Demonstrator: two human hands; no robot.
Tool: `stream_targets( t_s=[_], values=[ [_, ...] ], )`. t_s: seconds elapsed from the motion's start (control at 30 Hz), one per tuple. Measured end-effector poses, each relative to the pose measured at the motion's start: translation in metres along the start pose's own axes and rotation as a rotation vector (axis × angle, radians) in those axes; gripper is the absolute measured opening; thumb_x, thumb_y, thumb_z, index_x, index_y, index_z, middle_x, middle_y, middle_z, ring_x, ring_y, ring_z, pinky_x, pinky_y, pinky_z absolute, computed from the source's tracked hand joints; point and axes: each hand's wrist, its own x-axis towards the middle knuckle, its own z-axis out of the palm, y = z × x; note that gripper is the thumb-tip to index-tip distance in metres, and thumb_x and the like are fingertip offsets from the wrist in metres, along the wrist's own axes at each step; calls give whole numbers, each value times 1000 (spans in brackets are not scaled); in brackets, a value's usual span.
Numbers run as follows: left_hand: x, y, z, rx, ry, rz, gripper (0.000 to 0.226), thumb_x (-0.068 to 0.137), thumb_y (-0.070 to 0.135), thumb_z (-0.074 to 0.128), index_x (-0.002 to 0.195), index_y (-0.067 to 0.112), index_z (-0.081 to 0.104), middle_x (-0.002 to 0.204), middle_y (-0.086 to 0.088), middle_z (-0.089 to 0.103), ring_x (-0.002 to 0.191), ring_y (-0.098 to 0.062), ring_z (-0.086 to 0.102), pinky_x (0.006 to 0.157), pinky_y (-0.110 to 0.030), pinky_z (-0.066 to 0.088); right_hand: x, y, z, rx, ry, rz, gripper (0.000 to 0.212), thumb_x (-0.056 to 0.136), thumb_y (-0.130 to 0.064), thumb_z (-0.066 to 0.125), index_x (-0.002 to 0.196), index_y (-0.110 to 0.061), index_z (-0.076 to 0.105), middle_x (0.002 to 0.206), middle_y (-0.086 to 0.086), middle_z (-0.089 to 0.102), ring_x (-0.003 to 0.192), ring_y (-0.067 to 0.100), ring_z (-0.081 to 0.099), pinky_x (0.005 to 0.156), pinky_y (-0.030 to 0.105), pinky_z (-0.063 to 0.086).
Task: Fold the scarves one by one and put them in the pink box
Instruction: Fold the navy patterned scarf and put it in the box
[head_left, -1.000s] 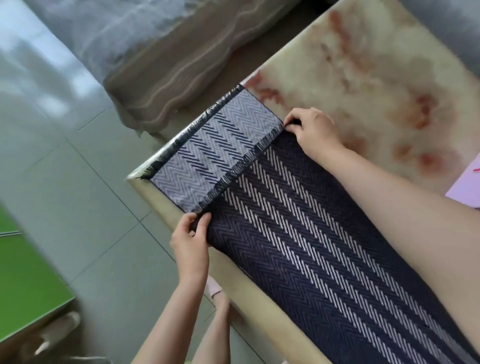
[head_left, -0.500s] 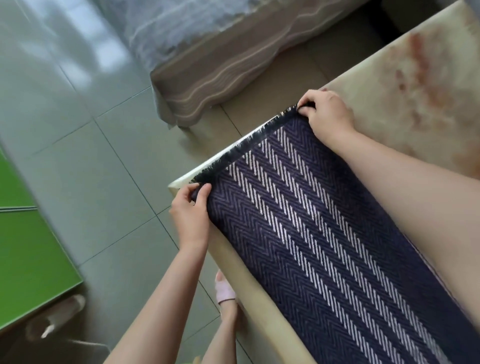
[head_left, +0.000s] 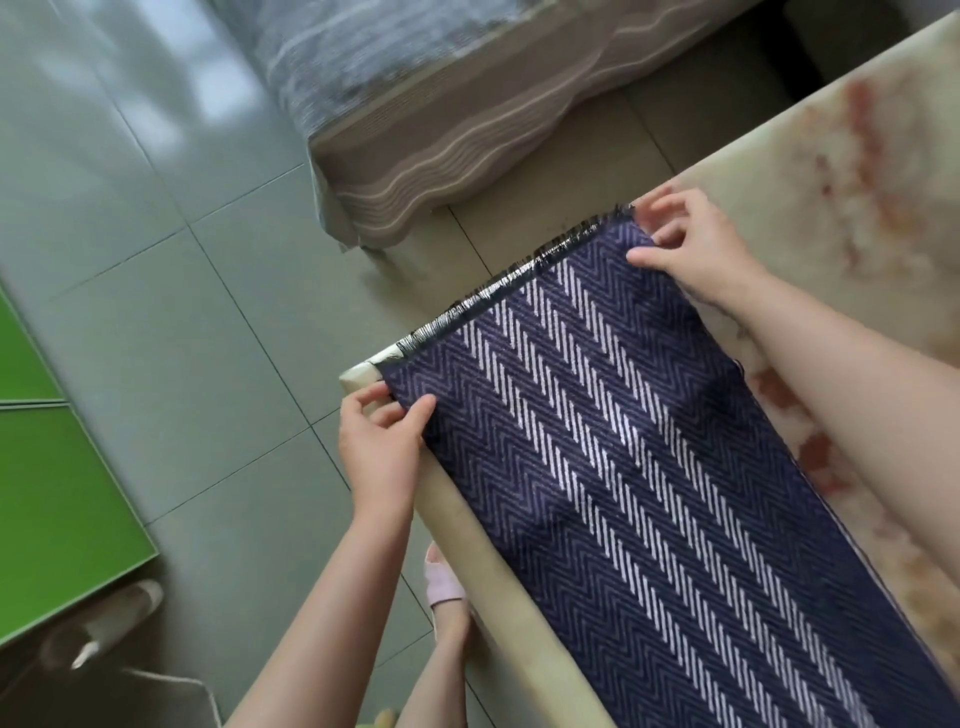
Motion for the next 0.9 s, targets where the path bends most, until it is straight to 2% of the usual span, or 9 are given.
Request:
stream_targets(
  t_s=[0.1,0.23,0.33,0.4,0.5,0.57,0.63,0.77,0.9],
  values=[
    [-5,-3,0,-82,18,-26,38,80,9,73,108,15,48,84,3,62,77,-8,63,76,-30,54,-1,16,-3,90,72,123,38,79,-12,74,113,-8,58,75,-6,58,77,13,58,76,27,46],
    [-3,-4,4,-105,86,24,34,81,9,71,101,18,45,88,-2,62,81,-17,64,63,-27,53,3,14,3,102,213,114,16,79,-11,72,95,-8,70,82,0,62,74,10,55,65,11,42],
    [-1,-5,8,-55,126,84,29,81,11,72,89,23,46,88,-1,60,73,-10,62,58,-24,52,7,7,8,47,283,78,9,80,-12,70,89,-13,70,85,-1,62,79,11,55,71,17,42],
    [0,-7,9,-22,147,111,28,81,12,72,82,25,47,86,2,58,71,-7,61,63,-28,54,6,8,12,31,311,61,9,81,-13,68,89,-14,69,86,-1,62,80,12,56,77,22,46],
    [-2,-9,9,47,163,166,21,81,13,72,83,22,53,83,10,58,73,-8,60,73,-30,53,-1,11,17,51,318,30,8,85,-14,65,92,-15,67,91,-1,63,85,12,57,79,20,45],
    [-3,-8,9,66,173,177,19,80,14,72,86,20,54,84,11,59,74,-7,60,74,-27,51,-5,15,17,82,311,16,11,86,-16,65,96,-15,66,90,-2,62,84,10,56,73,12,42],
    [-2,-5,9,36,182,156,23,79,16,74,84,25,53,87,7,61,80,-9,63,77,-32,54,-6,16,14,133,314,20,17,84,-20,67,99,-14,64,86,-5,60,81,8,54,64,5,39],
    [1,-3,11,33,194,142,24,79,10,72,77,27,54,81,10,60,72,-3,59,78,-29,53,-7,24,16,113,269,35,22,79,-20,73,98,-14,64,91,0,62,85,13,57,78,18,44],
    [-2,1,13,75,209,215,20,82,5,68,75,20,56,74,13,58,68,3,56,67,-6,44,-10,32,17,59,261,71,19,76,-26,74,86,-24,58,77,-5,59,98,24,59,90,40,48]
  ],
)
